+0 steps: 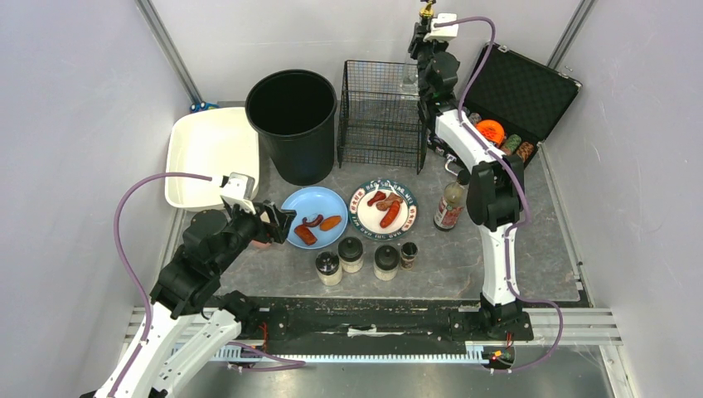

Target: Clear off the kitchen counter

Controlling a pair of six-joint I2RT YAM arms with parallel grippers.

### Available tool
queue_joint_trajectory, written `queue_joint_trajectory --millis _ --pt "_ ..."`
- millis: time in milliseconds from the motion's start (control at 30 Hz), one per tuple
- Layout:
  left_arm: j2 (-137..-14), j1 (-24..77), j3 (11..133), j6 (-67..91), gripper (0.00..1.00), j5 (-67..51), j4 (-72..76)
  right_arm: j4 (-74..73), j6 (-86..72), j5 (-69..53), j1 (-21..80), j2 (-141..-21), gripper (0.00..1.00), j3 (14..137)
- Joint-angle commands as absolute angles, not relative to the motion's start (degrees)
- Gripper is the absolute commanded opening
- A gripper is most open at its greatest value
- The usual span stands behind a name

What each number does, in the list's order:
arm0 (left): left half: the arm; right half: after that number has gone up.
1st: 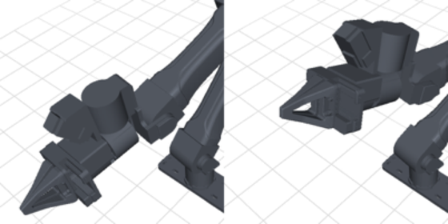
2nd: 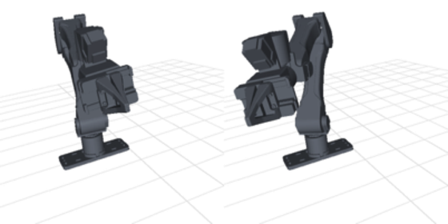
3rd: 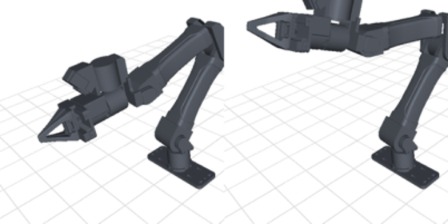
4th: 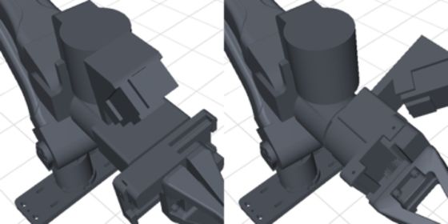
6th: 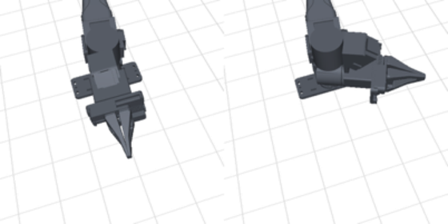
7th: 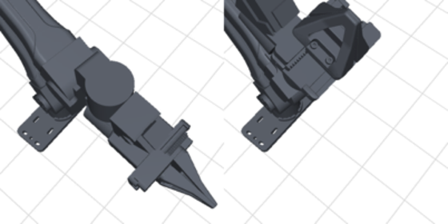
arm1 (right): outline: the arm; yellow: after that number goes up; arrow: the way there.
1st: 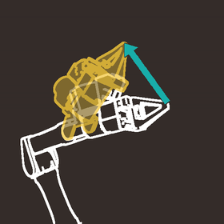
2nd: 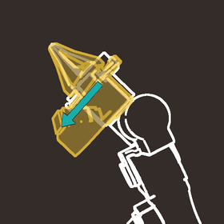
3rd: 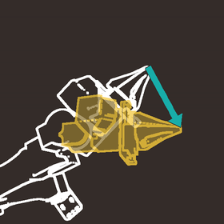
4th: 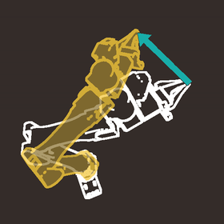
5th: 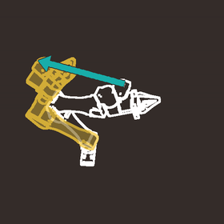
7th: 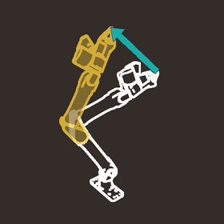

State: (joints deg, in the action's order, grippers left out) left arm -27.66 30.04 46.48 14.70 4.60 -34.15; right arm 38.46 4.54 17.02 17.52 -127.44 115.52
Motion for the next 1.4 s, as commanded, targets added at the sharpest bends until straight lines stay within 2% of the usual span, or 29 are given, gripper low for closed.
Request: queue_joint_trajectory --millis 0,467,1367 --pt "-27.83 30.23 46.15 11.62 0.82 5.60 -32.96 44.89 6.01 17.21 17.84 -126.03 0.00 120.26" --pt "-27.51 30.23 46.23 11.60 0.82 5.74 -33.04 39.23 11.06 22.06 19.07 -127.94 0.00 120.25" --pt "-27.51 30.23 46.25 11.78 0.82 4.96 -32.96 32.34 9.79 30.10 20.13 -131.69 0.00 120.09"
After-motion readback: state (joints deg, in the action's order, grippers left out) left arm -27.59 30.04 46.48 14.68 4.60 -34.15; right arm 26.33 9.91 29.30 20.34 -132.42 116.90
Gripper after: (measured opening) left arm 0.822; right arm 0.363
